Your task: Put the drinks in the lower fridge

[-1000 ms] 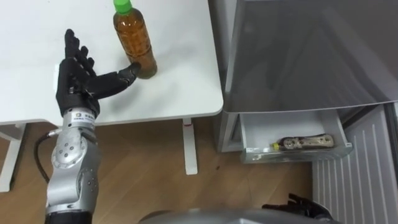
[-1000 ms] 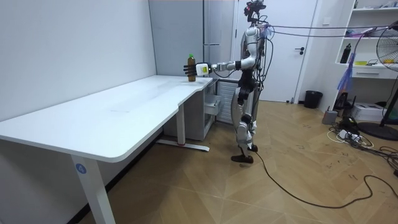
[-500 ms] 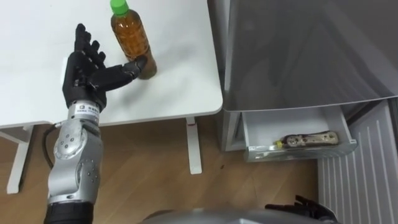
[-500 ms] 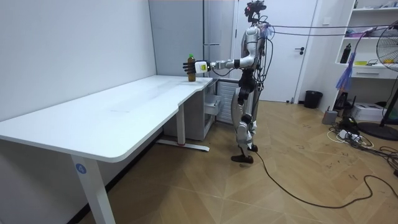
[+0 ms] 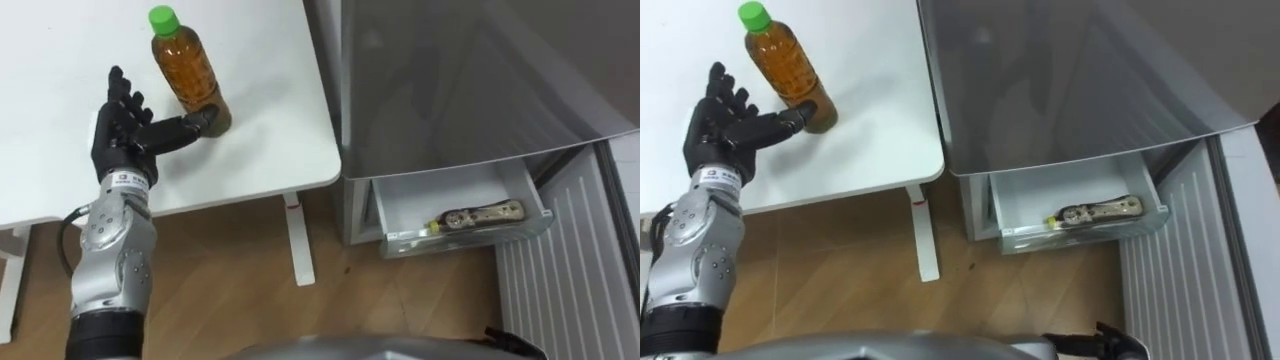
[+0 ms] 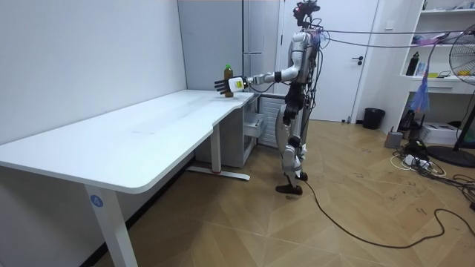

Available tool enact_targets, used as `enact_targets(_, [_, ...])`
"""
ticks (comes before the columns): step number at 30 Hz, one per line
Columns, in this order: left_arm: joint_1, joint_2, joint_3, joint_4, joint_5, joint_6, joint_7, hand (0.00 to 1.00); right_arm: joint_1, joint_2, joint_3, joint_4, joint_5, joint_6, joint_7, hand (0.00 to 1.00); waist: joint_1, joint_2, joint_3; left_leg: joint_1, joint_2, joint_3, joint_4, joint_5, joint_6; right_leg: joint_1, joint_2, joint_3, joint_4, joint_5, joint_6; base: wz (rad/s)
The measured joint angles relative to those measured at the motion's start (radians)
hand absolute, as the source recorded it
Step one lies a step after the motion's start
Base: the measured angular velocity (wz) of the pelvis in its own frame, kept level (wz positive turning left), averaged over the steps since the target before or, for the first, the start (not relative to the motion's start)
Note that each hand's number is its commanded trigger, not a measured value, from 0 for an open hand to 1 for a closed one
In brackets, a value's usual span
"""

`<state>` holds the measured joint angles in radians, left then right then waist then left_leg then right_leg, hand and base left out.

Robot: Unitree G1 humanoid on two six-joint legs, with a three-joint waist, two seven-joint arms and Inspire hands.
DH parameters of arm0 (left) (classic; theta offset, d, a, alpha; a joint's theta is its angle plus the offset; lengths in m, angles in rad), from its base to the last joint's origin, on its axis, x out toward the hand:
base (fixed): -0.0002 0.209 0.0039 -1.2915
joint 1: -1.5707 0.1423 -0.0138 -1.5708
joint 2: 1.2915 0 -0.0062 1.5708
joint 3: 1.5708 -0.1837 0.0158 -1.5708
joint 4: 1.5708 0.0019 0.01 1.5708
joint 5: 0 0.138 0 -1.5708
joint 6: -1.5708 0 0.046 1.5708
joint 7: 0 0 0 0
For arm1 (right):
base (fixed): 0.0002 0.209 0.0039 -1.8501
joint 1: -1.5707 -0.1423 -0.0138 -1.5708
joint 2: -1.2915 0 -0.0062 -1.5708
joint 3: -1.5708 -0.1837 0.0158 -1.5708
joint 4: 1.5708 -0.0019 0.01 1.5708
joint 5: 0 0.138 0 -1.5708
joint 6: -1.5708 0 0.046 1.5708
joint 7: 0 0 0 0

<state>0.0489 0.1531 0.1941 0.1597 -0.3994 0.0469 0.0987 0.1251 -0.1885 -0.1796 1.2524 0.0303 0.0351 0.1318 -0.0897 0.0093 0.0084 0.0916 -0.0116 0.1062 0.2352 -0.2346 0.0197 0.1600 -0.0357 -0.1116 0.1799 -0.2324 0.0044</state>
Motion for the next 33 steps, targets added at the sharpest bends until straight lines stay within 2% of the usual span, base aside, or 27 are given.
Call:
enact_targets(5, [-0.007,0.0,0.0,0.012,0.0,-0.001,0.028,0.0,0.014,0.0,0.001,0.015,-0.094,0.012,-0.02,0.0,-0.015,0.005,0.0017,0.017,0.001,0.0,-0.002,0.0,0.0,0.013,0.0,0.002,0.006,0.0,0.0,-0.01])
enact_targets(9, [-0.015,0.001,0.001,0.065,0.0,0.0,0.029,0.0,0.018,0.0,0.002,0.04,-0.175,0.051,-0.017,0.0,-0.019,0.009,0.0021,0.029,0.0,0.0,-0.016,0.002,0.0,0.014,0.001,0.006,0.01,0.0,0.0,-0.06])
enact_targets(13, [-0.035,0.001,0.001,0.083,0.001,0.0,0.029,0.0,0.026,0.0,0.005,0.045,-0.213,0.071,-0.004,0.0,-0.02,0.006,0.0044,0.034,0.001,0.002,-0.021,0.004,-0.001,0.014,0.002,0.005,0.012,0.0,0.0,0.0])
enact_targets(19, [-0.089,0.028,0.004,0.119,-0.002,0.0,0.03,0.0,0.034,0.001,0.006,0.044,-0.25,0.086,0.024,0.0,-0.017,0.005,0.0031,0.04,0.001,0.004,-0.031,0.004,-0.002,0.014,0.003,0.005,0.01,0.0,0.0,-0.04])
enact_targets(25, [-0.126,0.033,0.015,0.143,-0.001,0.0,0.027,0.0,0.038,0.004,0.012,0.068,-0.268,0.098,0.034,0.0,-0.019,-0.009,-0.0039,0.046,0.001,0.004,-0.031,0.004,-0.002,0.016,0.003,0.012,0.007,0.0,0.0,-0.06])
enact_targets(28, [-0.128,0.044,0.014,0.176,-0.001,0.013,0.025,0.0,0.033,0.002,0.03,0.066,-0.268,0.101,0.032,0.0,-0.017,-0.012,-0.0031,0.054,0.002,0.017,-0.032,0.004,-0.002,0.016,0.003,0.024,0.008,0.0,0.0,-0.16])
enact_targets(30, [-0.128,0.06,0.005,0.18,-0.002,0.027,0.019,0.0,0.03,0.003,0.041,0.068,-0.272,0.11,0.034,0.0,-0.028,-0.014,-0.0021,0.053,0.002,0.02,-0.032,0.004,-0.002,0.016,0.002,0.025,0.009,0.0,0.0,-0.02])
enact_targets(33, [-0.134,0.067,0.002,0.18,-0.002,0.038,0.014,0.0,0.025,0.001,0.041,0.068,-0.3,0.121,0.034,0.0,-0.04,-0.007,0.0001,0.052,0.003,0.02,-0.031,0.003,-0.001,0.014,0.004,0.028,0.013,0.002,0.0,0.0])
